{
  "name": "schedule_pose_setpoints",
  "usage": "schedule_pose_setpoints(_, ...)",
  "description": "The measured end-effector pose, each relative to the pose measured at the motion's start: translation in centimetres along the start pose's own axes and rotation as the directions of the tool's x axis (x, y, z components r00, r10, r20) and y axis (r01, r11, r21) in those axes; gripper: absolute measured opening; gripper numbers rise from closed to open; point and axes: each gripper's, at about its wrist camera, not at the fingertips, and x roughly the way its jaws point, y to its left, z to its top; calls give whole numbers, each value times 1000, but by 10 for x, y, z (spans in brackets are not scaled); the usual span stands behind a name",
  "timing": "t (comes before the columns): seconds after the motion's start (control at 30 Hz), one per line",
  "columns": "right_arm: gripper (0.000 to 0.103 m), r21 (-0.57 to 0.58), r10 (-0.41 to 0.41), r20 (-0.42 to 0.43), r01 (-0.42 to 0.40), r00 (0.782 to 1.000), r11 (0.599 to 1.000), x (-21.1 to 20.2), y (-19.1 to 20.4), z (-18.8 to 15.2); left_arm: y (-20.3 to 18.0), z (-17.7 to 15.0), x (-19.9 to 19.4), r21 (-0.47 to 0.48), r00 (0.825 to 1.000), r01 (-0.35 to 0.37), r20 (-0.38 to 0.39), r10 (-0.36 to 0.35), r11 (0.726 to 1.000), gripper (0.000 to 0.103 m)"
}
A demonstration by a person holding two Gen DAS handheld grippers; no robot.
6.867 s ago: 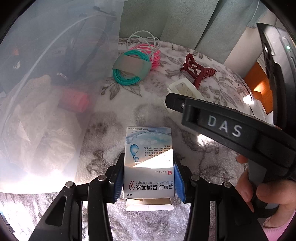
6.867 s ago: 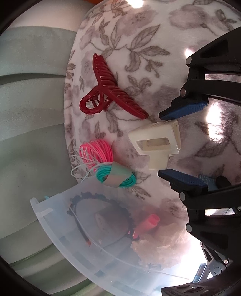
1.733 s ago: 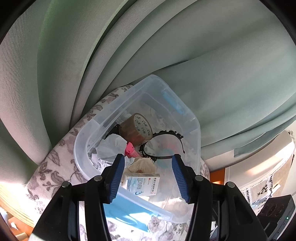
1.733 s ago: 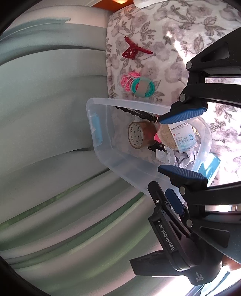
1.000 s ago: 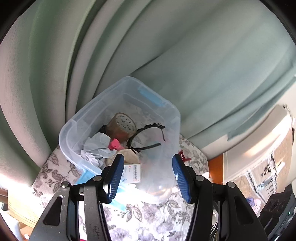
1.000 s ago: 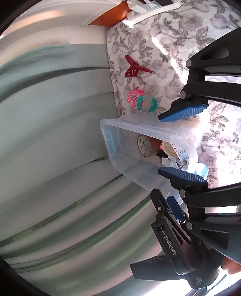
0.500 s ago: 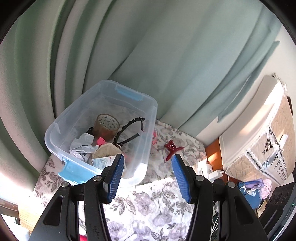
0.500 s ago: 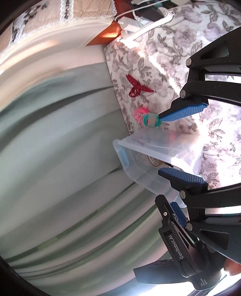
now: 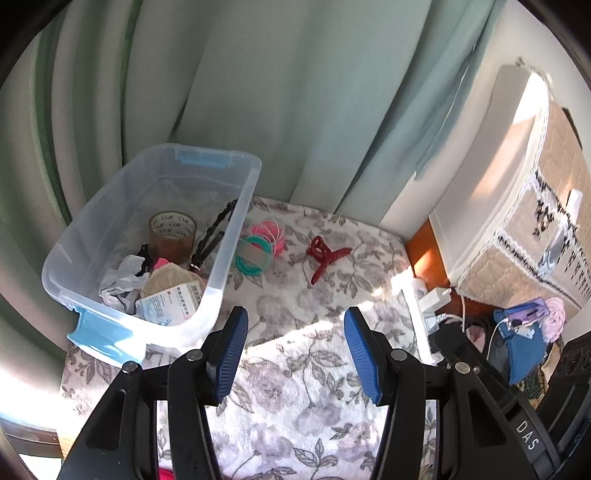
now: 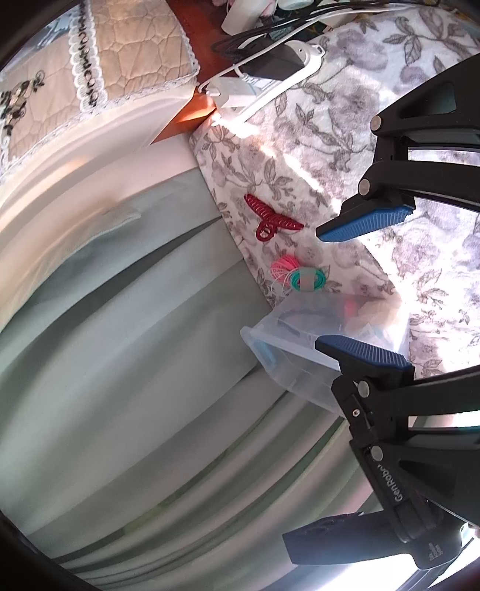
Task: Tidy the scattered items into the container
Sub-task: 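Withdraw both grippers from the box toward the red claw clip and hair ties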
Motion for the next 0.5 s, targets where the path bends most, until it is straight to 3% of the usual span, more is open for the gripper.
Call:
schedule_pose_setpoints(0.33,56,57,-22,-64,25,998,998,23,-33,-7,-14,-12,47,62,994,-50,-93,55,997,55)
schedule_pose_setpoints(0.5,56,74,-44,-87,50,995,996,36,-46,-10,-14,-19,70,60,992,-26,-119,33,998,55)
